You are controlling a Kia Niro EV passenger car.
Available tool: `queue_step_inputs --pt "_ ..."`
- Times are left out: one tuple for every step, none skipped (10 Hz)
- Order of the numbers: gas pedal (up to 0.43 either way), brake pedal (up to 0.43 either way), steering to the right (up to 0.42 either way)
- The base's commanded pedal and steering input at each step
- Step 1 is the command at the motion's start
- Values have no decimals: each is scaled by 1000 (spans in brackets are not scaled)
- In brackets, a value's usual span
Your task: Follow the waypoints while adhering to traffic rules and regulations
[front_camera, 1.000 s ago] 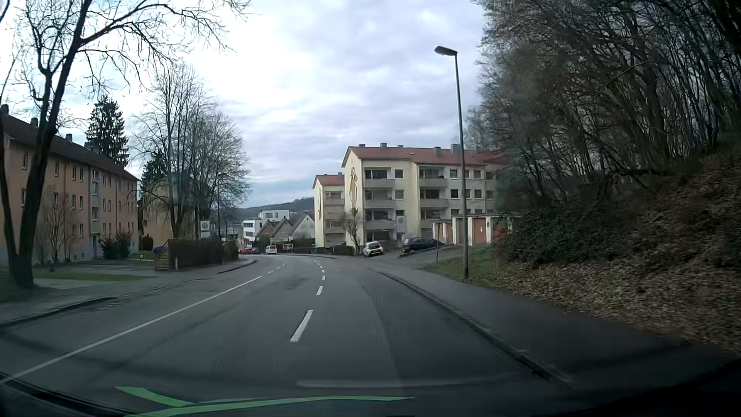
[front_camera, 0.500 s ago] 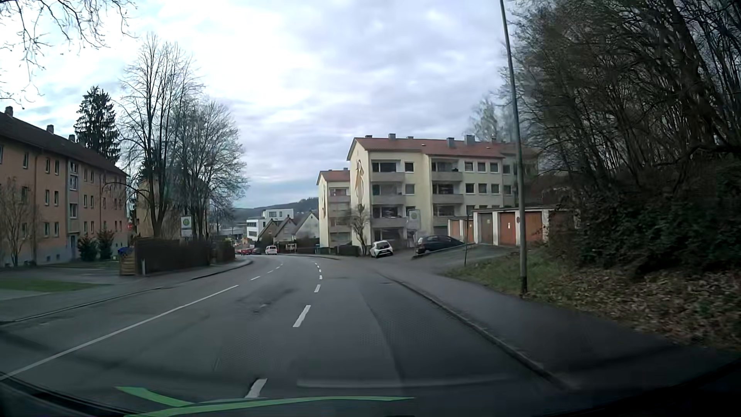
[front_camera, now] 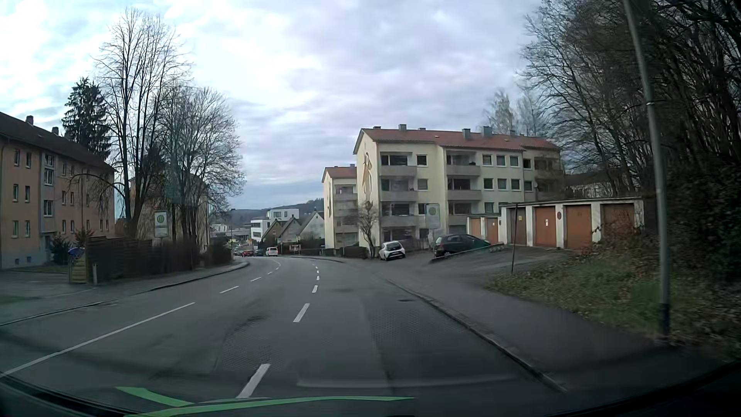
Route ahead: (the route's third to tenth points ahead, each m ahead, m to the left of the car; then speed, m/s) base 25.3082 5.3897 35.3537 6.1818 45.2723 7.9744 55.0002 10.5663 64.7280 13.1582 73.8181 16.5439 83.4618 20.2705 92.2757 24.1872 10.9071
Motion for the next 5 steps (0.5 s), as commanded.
queue_step_inputs --pt "0 91 -20" --pt "0 91 -24" --pt "0 98 -25" --pt "0 98 -25" --pt "0 98 -25"
